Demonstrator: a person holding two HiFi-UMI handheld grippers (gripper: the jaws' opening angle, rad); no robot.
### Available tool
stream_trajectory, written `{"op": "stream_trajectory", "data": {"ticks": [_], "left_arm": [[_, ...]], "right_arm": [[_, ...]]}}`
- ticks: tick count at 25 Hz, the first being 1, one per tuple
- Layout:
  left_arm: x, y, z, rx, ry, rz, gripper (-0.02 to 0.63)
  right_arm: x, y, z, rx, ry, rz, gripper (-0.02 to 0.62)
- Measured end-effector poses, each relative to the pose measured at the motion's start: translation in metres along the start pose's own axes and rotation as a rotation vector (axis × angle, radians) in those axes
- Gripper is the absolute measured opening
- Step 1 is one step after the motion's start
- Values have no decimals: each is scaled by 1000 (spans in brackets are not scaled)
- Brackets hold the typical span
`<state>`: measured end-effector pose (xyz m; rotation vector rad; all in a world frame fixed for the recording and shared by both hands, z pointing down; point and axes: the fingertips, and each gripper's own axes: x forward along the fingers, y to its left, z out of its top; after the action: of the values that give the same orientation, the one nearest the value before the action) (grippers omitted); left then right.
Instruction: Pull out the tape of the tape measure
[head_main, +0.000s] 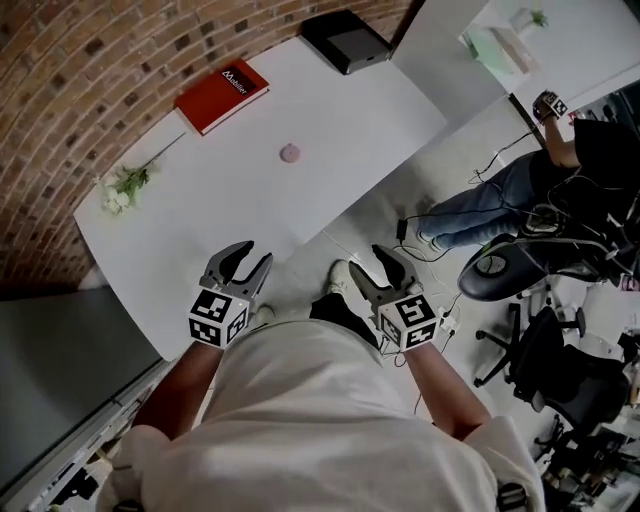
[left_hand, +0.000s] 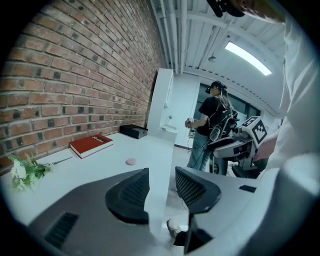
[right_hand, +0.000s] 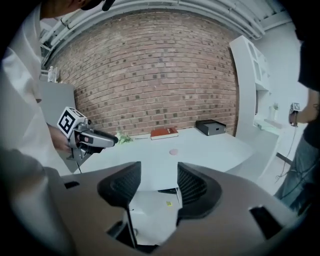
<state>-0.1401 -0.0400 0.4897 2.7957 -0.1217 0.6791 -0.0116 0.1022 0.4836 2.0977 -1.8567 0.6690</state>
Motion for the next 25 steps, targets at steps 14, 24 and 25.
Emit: {"op": "stream_trajectory", "data": {"ticks": [14,24,25], "left_arm": [[137,16,38,-83,4,281,166],[201,47,29,-96,58,399,186],[206,53,27,-100,68,408,188]], "right_arm": [[26,-142,21,-85,34,183,232],[32,-187,14,-84,62,234,232],[34,-187,17,-76,68,231,232]]}}
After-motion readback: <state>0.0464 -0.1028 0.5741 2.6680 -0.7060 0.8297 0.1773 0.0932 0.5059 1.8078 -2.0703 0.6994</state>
